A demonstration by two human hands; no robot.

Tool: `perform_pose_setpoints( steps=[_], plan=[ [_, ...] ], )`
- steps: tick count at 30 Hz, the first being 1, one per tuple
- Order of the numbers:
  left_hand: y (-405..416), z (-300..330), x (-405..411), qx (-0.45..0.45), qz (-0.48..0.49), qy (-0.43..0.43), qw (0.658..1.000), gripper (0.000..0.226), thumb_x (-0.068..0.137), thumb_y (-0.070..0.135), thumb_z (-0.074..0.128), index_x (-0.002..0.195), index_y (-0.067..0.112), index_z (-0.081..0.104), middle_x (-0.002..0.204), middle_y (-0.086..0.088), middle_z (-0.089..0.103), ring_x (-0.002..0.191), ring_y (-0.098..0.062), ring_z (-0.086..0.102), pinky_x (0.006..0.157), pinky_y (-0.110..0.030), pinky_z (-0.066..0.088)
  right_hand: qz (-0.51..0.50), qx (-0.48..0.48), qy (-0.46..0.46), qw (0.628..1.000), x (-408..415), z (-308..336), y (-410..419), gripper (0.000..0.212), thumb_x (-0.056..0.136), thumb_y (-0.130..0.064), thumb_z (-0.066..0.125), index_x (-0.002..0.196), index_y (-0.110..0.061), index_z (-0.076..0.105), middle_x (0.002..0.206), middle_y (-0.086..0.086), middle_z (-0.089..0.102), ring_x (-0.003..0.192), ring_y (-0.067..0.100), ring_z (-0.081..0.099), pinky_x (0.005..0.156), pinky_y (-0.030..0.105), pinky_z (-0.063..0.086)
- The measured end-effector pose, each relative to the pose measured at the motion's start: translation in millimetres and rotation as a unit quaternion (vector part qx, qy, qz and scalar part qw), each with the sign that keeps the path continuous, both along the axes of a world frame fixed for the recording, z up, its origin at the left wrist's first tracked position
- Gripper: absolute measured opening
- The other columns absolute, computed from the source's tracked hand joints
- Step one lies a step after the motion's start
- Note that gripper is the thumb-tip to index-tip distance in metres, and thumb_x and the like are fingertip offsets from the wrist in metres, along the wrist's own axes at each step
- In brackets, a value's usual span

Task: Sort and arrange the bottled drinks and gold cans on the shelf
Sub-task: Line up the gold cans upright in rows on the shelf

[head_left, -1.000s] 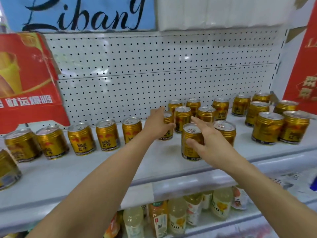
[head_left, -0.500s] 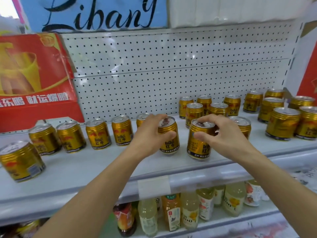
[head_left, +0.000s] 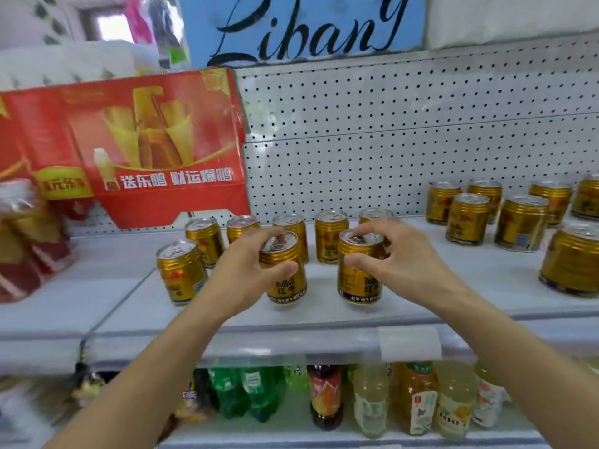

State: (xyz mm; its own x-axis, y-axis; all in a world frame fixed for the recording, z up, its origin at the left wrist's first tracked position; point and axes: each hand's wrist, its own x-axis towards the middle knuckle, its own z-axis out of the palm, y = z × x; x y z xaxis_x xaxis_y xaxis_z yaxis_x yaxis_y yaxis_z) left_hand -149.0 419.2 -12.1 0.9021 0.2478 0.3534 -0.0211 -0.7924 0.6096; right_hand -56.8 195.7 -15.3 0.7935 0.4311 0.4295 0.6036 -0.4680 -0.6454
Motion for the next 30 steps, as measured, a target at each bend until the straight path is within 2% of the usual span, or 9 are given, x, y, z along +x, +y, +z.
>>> perform_pose_setpoints(
  steps=[3,8,11,15,17,20,25,28,30],
  plan=[
    [27.0,-0.7,-7.9,0.009,0.018,0.014,1.0,0.067,0.081,0.035,0.076,0.141,0.028,0.047,0.143,0.003,0.048,0.12,-0.012,0.05,0.1,-0.034,0.047,0.014,-0.014,-0.013,1.0,-9.3,-2.2,34.2,0.04,0.077,-0.044,0.075,0.114,-0.037,0.063,0.118,-0.009,0.057,0.103,0.008,0.055,0.085,0.026,0.049],
    [50.1,-3.1,-7.4,0.015,0.003,0.032,0.999,0.069,0.081,0.032,0.077,0.142,0.025,0.047,0.143,0.003,0.048,0.12,-0.007,0.046,0.094,-0.023,0.041,0.024,-0.007,-0.015,1.0,-19.4,-7.7,79.4,0.035,0.077,-0.047,0.073,0.109,-0.04,0.062,0.117,-0.007,0.056,0.1,0.009,0.056,0.085,0.027,0.05],
    [58.3,-3.2,-3.7,0.019,-0.007,0.039,0.999,0.07,0.081,0.034,0.077,0.143,0.027,0.045,0.145,0.003,0.047,0.126,-0.012,0.047,0.097,-0.025,0.042,0.012,-0.011,-0.01,1.0,-21.9,-12.0,95.3,0.04,0.077,-0.049,0.073,0.113,-0.038,0.06,0.117,-0.004,0.054,0.102,0.012,0.055,0.089,0.033,0.052],
    [68.2,-1.5,-4.9,0.074,0.001,0.055,0.996,0.064,0.087,0.033,0.07,0.144,0.028,0.043,0.147,0.001,0.042,0.129,-0.018,0.045,0.099,-0.03,0.044,0.028,-0.04,0.015,0.999,-21.0,-10.0,90.1,0.049,0.083,-0.048,0.069,0.128,-0.036,0.056,0.127,-0.003,0.05,0.11,0.013,0.05,0.091,0.028,0.045],
    [71.6,-1.0,-6.9,0.114,-0.003,0.052,0.992,0.059,0.088,0.034,0.069,0.142,0.03,0.045,0.146,0.002,0.041,0.127,-0.017,0.046,0.099,-0.031,0.045,0.06,-0.068,0.026,0.996,-18.7,-9.6,80.2,0.053,0.087,-0.042,0.066,0.137,-0.035,0.05,0.132,-0.006,0.047,0.114,0.008,0.046,0.092,0.023,0.041],
    [74.2,-1.6,-8.7,0.151,-0.014,0.034,0.988,0.054,0.087,0.034,0.069,0.138,0.032,0.051,0.143,0.005,0.044,0.123,-0.014,0.048,0.097,-0.032,0.047,0.08,-0.073,0.022,0.994,-17.4,-14.0,75.3,0.058,0.089,-0.028,0.069,0.141,-0.037,0.046,0.136,-0.008,0.048,0.12,0.008,0.047,0.094,0.021,0.046],
    [77.4,-1.2,-9.8,0.199,0.005,0.014,0.98,0.053,0.087,0.04,0.068,0.137,0.031,0.052,0.141,0.006,0.047,0.121,-0.016,0.049,0.095,-0.03,0.044,0.055,-0.071,-0.015,0.996,-17.4,-17.2,90.1,0.06,0.087,-0.029,0.07,0.141,-0.033,0.046,0.131,-0.002,0.051,0.116,0.012,0.048,0.099,0.033,0.047],
    [82.9,0.8,-10.8,0.273,0.026,0.025,0.961,0.058,0.085,0.052,0.064,0.138,0.035,0.048,0.146,0.008,0.045,0.136,-0.019,0.036,0.116,-0.039,0.022,0.044,-0.099,-0.03,0.994,-17.5,-17.3,96.5,0.06,0.088,-0.033,0.067,0.143,-0.034,0.043,0.134,-0.001,0.049,0.119,0.014,0.048,0.102,0.038,0.044],
    [94.6,5.7,-19.5,0.251,0.038,0.0,0.967,0.066,0.082,0.058,0.064,0.141,0.036,0.044,0.15,0.009,0.04,0.14,-0.014,0.03,0.121,-0.043,0.004,0.031,-0.131,-0.049,0.99,-18.3,-16.2,97.5,0.06,0.089,-0.04,0.064,0.144,-0.034,0.041,0.139,-0.003,0.044,0.125,0.014,0.044,0.103,0.038,0.042]
  ],
)
